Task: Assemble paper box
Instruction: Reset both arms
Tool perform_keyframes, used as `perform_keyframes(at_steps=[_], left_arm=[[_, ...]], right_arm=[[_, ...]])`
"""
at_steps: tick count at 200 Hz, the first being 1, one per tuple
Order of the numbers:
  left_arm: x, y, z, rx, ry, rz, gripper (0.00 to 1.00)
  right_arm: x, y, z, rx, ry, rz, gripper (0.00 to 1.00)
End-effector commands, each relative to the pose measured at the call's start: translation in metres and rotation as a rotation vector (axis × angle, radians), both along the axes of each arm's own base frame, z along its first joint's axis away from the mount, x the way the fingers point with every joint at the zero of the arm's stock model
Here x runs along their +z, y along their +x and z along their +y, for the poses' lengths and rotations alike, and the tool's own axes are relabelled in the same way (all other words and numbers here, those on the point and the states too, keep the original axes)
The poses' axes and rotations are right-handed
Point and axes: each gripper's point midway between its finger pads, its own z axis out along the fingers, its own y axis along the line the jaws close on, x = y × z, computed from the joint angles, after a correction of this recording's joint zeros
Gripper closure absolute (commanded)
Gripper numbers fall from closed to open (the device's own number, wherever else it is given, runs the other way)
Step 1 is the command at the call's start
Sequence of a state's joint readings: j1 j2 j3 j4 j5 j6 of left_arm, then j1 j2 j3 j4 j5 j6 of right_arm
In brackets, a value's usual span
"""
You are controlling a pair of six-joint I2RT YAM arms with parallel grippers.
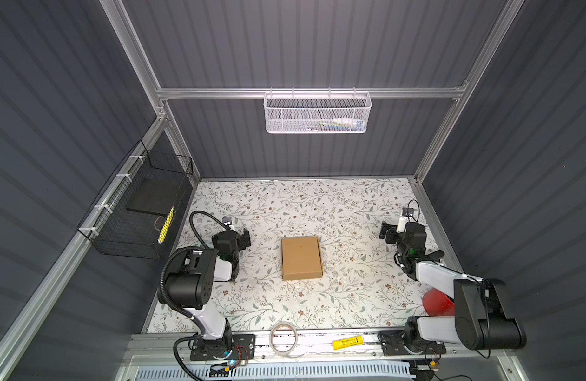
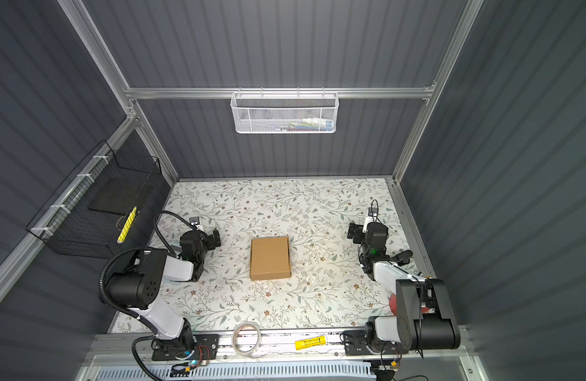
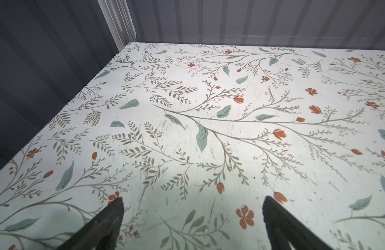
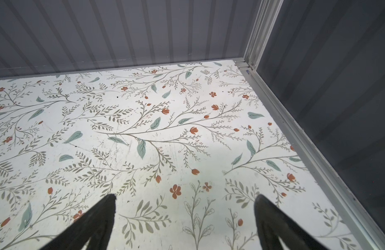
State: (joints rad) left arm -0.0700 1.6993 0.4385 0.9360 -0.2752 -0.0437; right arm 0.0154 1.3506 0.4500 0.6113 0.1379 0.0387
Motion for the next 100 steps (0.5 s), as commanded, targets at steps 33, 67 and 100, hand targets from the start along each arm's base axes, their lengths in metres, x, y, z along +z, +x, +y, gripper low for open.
perform_keyframes(at_steps=[33,67,100], left_arm=[[0.0010,0.0035,0.0020,-0.001,0.010,-0.007,0.00],[0.0013,0.0035,0.0020,-0.002,0.010,-0.007,0.00],[0.0015,0.0035,0.0015,-0.003,0.011,-0.007,0.00]], right_arm=[[0.0055,0.0020,0.0006,0.026,-0.015,-0.067,0.01],[0.0011,0.0031,0.0015,0.040,-0.012,-0.085,0.01],[-0.0002,0.0014,-0.0001,0.051,0.011,-0.102,0.01]])
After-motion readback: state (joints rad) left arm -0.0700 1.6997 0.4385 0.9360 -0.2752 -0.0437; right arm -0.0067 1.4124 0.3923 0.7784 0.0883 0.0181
